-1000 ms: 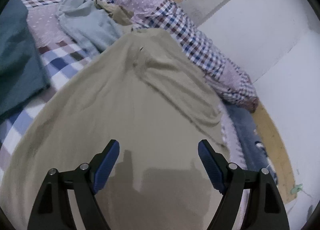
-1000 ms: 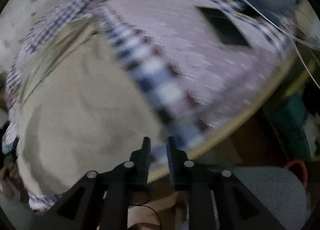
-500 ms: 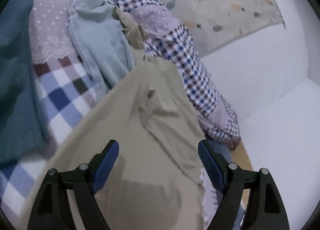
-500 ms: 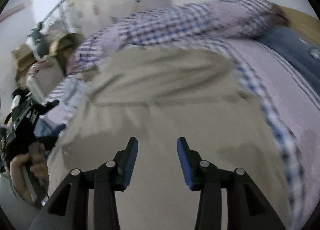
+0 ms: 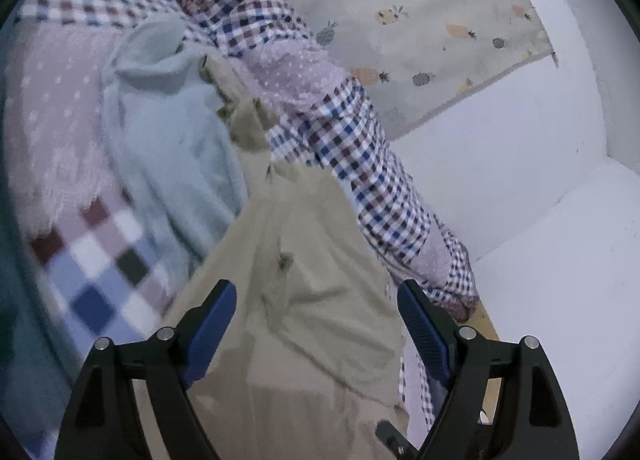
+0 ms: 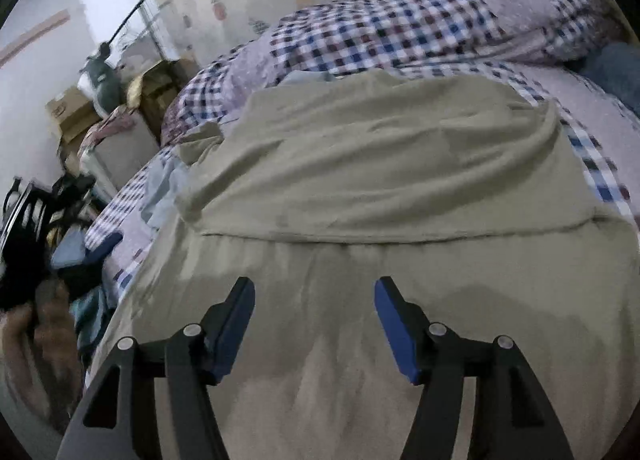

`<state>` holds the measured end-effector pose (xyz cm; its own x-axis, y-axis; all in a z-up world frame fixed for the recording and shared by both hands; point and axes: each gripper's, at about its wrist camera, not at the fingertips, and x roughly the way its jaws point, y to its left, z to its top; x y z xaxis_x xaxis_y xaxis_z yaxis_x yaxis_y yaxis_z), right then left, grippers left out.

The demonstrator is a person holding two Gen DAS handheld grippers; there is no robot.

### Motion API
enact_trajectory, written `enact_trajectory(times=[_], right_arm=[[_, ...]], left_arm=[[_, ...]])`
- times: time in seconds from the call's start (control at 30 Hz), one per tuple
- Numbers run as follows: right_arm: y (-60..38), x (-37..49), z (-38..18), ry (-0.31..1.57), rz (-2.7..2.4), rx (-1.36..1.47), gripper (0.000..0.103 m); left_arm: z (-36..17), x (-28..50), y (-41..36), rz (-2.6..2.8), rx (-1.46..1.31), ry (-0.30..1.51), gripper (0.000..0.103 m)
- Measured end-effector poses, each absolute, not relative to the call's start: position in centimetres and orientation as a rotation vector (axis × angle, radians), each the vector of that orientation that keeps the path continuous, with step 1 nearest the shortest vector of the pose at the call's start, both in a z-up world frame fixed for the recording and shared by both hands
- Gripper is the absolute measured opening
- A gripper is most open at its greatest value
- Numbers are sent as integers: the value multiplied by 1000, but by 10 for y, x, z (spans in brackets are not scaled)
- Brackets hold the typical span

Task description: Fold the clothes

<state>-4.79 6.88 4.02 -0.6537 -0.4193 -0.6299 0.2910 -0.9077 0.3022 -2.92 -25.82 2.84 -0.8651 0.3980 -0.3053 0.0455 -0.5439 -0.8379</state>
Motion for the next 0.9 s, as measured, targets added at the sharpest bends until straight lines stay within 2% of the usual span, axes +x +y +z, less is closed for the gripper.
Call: enact_trajectory(times=[0.17,0.33,0.53,0.67,0.8,0.87,0.9], right_arm=[[77,-50,39,-252,-2502,1015,70],[89,-52,38,-271,-2496,1027,70],[111,-56,37,-332,-2520,1038,71],[119,-60,33,-357,-2522,1058,71],[124,-63,30,-382,-2515,1071,71],[127,-64,29,-395,-2512,1077,71],[128,-65,28,-401,-2510,1080,71]], left_arm=[[55,-67,-288,2567,-679,-1336,85],[82,-125,-292,2674,-737,-1115,85],[55,-205,-291,2791,-1076,-929,85],[42,-230,-310,2897,-1119,-915,85],[45,-242,-320,2968,-1080,-888,77],[48,-252,-322,2977,-1085,-865,68],[48,-258,-320,2972,-1100,-854,59]])
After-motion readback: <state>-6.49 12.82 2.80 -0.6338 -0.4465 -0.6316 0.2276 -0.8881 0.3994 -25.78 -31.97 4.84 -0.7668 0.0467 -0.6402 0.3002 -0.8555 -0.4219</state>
